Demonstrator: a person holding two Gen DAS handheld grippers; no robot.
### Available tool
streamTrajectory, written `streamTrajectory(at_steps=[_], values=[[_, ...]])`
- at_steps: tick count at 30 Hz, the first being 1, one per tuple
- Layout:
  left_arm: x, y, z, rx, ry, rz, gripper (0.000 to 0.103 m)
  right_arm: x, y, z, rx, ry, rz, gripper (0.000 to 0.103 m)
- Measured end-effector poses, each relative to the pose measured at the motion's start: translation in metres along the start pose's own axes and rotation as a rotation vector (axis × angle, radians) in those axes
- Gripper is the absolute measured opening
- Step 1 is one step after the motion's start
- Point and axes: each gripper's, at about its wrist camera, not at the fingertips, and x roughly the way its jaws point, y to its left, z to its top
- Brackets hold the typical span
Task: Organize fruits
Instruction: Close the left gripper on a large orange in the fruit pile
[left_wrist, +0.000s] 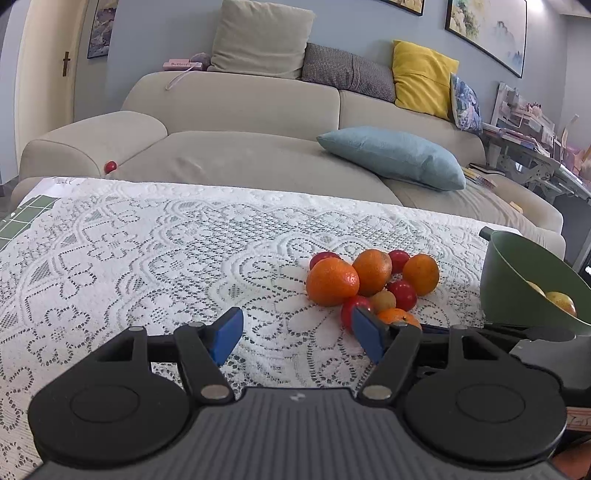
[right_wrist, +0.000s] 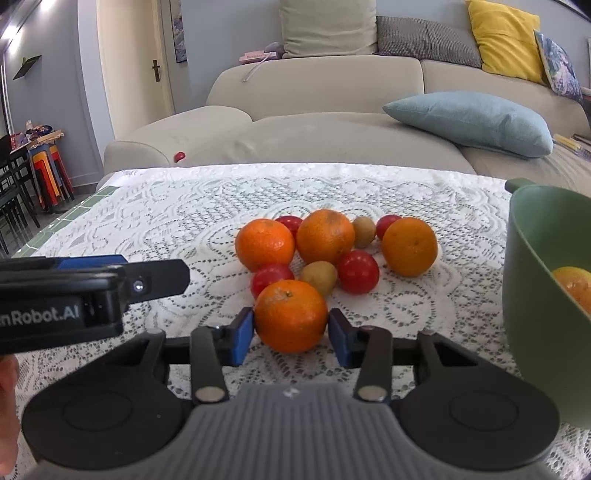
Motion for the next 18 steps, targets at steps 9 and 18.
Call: streamTrajectory(at_steps=[9,18], values=[[0.014,-0.009,0.013,0.014,0.014,-0.052,0.077,-0.014,-0.015,0.004,0.023,-0.035,-0.088,0.041],[0.046,-0.019,0.015,0.062,0.023,-0.099,0.076,-0.007,-0.031,0.005,0.071,-0.03,-0.122,0.041]])
